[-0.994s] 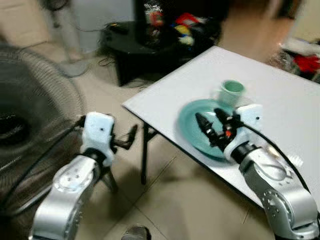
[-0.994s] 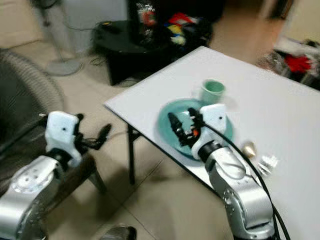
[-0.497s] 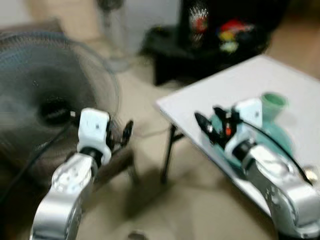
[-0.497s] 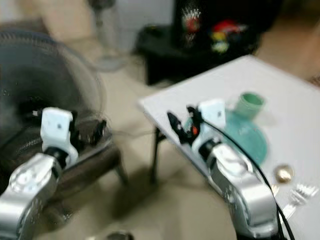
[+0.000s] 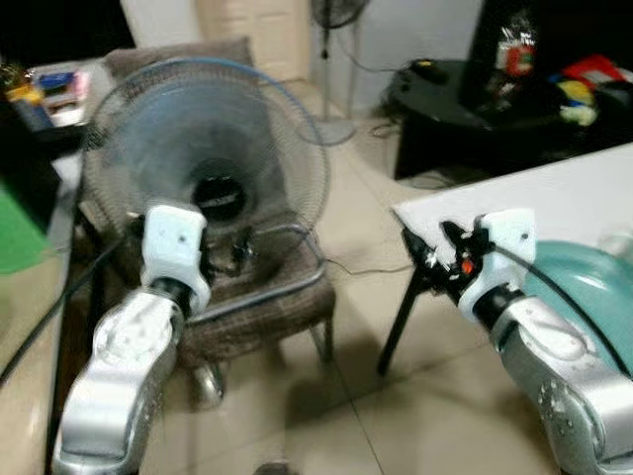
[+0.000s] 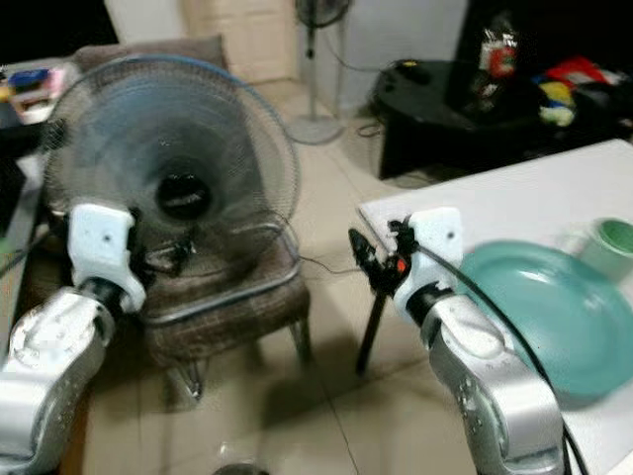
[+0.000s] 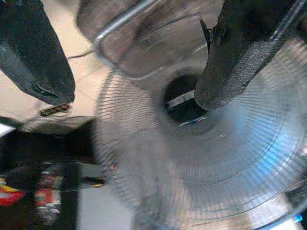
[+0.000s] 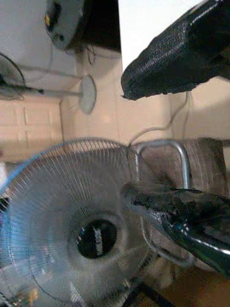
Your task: Setting the table
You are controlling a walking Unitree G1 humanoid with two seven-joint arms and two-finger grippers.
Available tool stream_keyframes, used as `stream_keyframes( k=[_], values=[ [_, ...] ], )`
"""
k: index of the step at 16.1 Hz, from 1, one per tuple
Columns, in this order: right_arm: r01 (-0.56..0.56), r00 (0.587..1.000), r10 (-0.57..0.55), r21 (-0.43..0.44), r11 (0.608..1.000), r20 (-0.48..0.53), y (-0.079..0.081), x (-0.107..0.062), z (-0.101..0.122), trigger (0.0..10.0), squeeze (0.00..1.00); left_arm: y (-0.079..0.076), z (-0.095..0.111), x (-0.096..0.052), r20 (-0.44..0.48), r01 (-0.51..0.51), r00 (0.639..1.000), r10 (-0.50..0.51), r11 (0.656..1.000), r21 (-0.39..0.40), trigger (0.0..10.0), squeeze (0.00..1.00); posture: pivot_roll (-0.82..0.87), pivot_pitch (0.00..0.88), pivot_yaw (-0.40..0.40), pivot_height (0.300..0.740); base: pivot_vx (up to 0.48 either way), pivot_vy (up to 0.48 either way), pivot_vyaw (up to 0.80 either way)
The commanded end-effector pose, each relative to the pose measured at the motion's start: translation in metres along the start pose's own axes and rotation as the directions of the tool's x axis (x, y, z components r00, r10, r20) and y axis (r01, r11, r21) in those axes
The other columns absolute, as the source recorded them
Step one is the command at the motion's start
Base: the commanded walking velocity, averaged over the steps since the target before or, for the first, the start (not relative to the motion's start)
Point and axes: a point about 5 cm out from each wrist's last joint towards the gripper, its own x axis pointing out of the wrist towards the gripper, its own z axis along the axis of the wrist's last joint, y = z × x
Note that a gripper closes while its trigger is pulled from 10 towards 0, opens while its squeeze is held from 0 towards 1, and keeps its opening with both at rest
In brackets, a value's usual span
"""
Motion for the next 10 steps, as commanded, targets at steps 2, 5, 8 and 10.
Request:
stream_keyframes(
  k=[2, 5, 8, 10],
  values=[
    [0.007, 1.0, -0.007, 0.002, 1.0, 0.004, 0.0003, -0.0029, 0.0018, 10.0, 0.0, -0.0015, 0.0013, 0.005, 0.009, 0.001, 1.0, -0.001, 1.0, -0.019, 10.0, 0.0, 0.08, 0.0, 0.041, 0.74, 0.0, 0.0, 0.8],
    [0.007, 1.0, -0.007, -0.008, 1.0, 0.004, -0.001, -0.0001, 0.0025, 10.0, 0.0, -0.0064, 0.0058, 0.0034, 0.026, 0.022, 0.999, -0.021, 0.999, -0.026, 10.0, 0.0, 0.1, 0.0, 0.042, 0.74, 0.0, 0.0, 0.8],
    [0.002, 1.0, -0.002, -0.001, 1.0, 0.005, 0.0014, 0.0021, 0.0022, 10.0, 0.0, -0.0045, 0.0046, 0.0041, 0.022, 0.015, 1.0, -0.014, 0.999, -0.03, 10.0, 0.0, 0.1, 0.0, 0.043, 0.74, 0.0, 0.0, 0.8],
    [-0.004, 1.0, 0.004, 0.006, 1.0, 0.006, 0.0026, 0.0032, 0.0022, 10.0, 0.0, -0.0078, 0.0067, 0.0065, 0.032, 0.028, 0.999, -0.027, 0.999, -0.035, 10.0, 0.0, 0.11, 0.0, 0.037, 0.74, 0.0, 0.0, 0.8]
  ],
)
